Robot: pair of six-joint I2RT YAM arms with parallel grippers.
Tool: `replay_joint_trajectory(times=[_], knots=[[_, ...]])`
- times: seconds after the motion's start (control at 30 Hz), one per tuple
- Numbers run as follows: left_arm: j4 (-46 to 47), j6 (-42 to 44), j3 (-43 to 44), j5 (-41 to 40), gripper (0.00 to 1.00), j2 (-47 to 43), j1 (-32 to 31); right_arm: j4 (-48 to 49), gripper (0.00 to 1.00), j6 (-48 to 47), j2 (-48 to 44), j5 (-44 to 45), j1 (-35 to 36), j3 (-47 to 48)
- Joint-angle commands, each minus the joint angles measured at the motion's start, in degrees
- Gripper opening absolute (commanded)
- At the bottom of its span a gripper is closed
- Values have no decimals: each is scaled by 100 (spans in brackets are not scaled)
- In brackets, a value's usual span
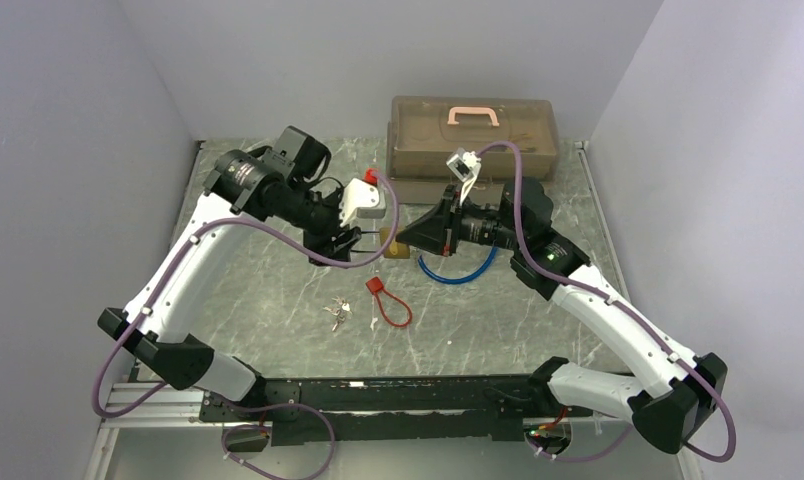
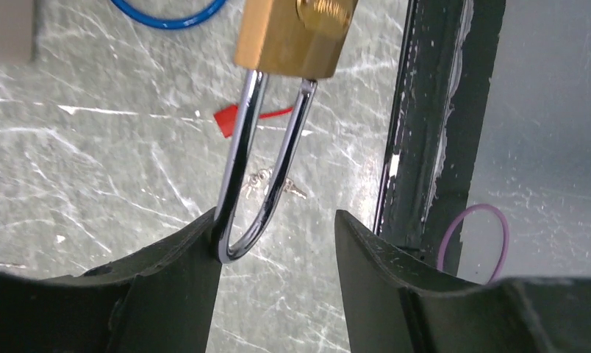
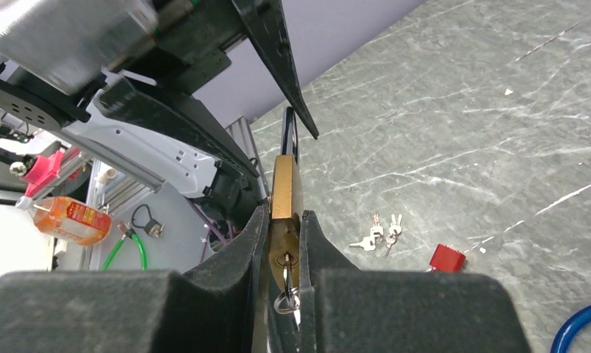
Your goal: Unlock with the key
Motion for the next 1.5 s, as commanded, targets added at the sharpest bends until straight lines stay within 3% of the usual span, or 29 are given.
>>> replay_joint_trajectory(times=[0.0,0.47,0.57,0.67,0.7,0.97,1.47], knots=[[225,347,-484,-75,58,-331,44,701,0,219,-163,-130,-17,165],[1053,432,-1077,-253,36,-758,71,1312,0,691,31,-570,-40,-115],[1116,430,-1115,-200,24,-792,120,1357,0,702,35,-601,-41,-142],[1139,429,-1077,-105,2,-813,127,1442,0,780,80,-567,-48,-168],[1129,417,-1058,-78,0,-809,126,1507,0,836,104,-546,-47,-181],[1102,487,-1104,-273,0,-853,120,1891,0,1499,425,-98,-67,-390],[3339,1123,-2815,-2632,0,-1568,-324,1800,0,2671,1815,8,-150,-153]])
